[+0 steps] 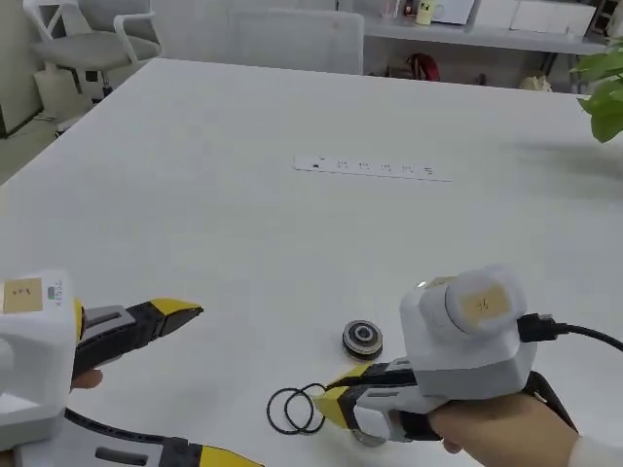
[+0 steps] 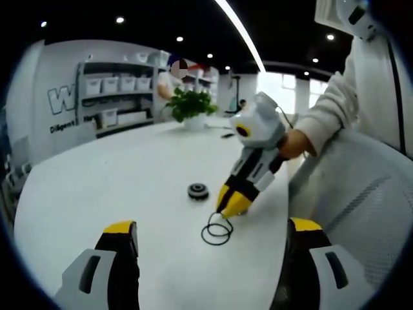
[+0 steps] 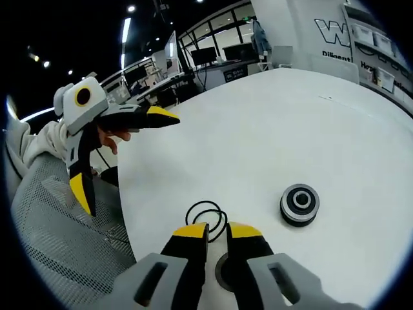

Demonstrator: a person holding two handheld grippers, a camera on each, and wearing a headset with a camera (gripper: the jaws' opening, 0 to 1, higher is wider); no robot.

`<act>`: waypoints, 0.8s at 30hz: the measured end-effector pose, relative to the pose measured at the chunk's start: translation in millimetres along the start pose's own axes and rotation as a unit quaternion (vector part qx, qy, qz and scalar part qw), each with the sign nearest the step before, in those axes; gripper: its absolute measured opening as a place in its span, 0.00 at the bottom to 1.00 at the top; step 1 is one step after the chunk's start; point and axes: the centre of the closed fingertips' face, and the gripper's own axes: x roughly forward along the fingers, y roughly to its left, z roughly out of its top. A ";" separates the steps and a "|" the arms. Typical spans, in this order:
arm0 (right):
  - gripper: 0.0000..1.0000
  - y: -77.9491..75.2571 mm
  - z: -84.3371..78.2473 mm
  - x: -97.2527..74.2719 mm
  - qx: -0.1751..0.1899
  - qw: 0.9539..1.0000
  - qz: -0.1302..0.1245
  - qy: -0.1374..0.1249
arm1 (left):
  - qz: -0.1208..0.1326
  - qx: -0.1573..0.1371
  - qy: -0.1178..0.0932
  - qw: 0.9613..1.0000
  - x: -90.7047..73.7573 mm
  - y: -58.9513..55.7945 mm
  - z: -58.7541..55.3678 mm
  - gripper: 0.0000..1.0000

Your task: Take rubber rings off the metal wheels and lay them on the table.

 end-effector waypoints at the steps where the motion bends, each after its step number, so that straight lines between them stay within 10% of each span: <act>1: 0.10 0.0 -0.3 0.3 -0.002 1.000 -0.001 0.001 | 0.000 0.000 0.001 1.000 0.1 -0.1 -0.2 0.98; 24: 0.13 -26.0 23.7 -19.4 0.029 0.998 -0.026 -0.050 | -0.002 -0.005 0.010 1.000 0.8 0.3 -2.9 0.97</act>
